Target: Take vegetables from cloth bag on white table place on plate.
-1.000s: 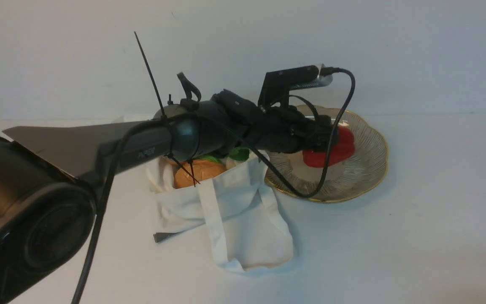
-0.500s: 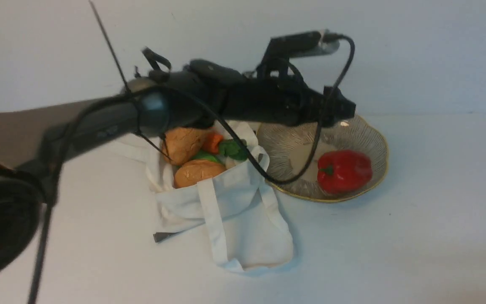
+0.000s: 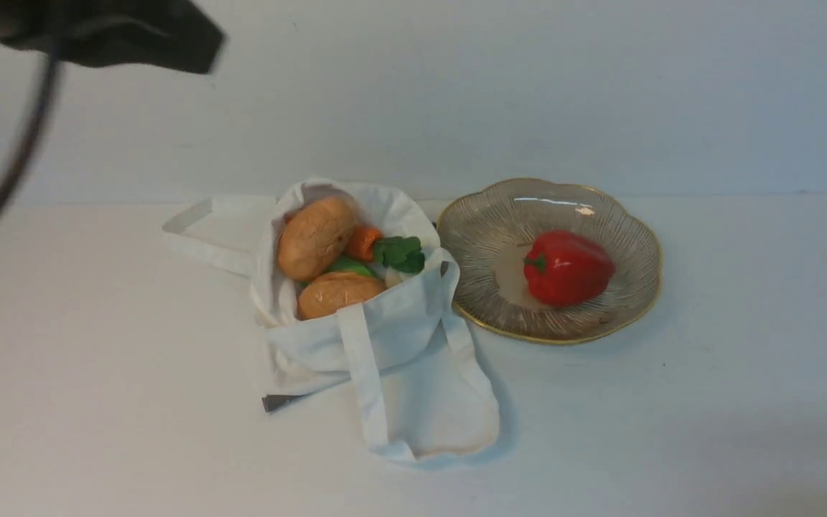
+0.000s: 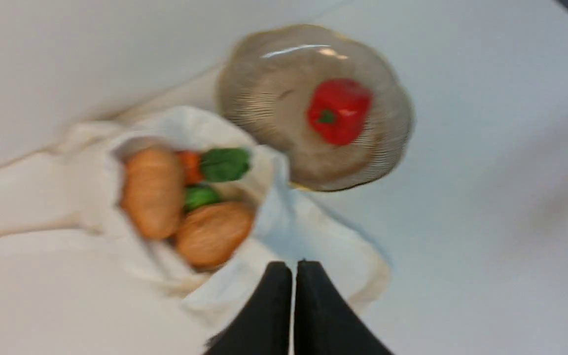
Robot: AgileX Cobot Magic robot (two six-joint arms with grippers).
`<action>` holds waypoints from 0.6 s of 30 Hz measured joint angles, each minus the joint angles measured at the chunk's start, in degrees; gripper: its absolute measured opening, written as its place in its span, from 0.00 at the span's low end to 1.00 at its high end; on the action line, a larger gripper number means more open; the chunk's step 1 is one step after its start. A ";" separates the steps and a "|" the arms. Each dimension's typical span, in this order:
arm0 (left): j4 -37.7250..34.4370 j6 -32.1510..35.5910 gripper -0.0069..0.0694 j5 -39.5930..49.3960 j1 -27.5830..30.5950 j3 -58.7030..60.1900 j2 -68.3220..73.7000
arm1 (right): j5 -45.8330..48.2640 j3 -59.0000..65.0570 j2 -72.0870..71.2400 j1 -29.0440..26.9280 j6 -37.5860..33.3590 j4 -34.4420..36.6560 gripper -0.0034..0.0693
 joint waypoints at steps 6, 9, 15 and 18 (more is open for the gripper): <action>5.78 -5.39 0.08 -0.08 0.07 11.20 -24.53 | 0.00 0.00 0.00 0.00 0.00 0.00 0.03; 5.50 -7.15 0.08 -4.82 0.07 19.34 -35.76 | 0.00 0.00 0.00 0.00 0.00 0.00 0.03; 5.51 -13.11 0.08 -13.36 0.07 39.86 -55.16 | 0.00 0.00 0.00 0.00 0.00 0.00 0.03; 5.70 -13.68 0.08 -18.24 0.07 45.69 -59.59 | 0.00 0.00 0.00 0.00 0.00 0.00 0.03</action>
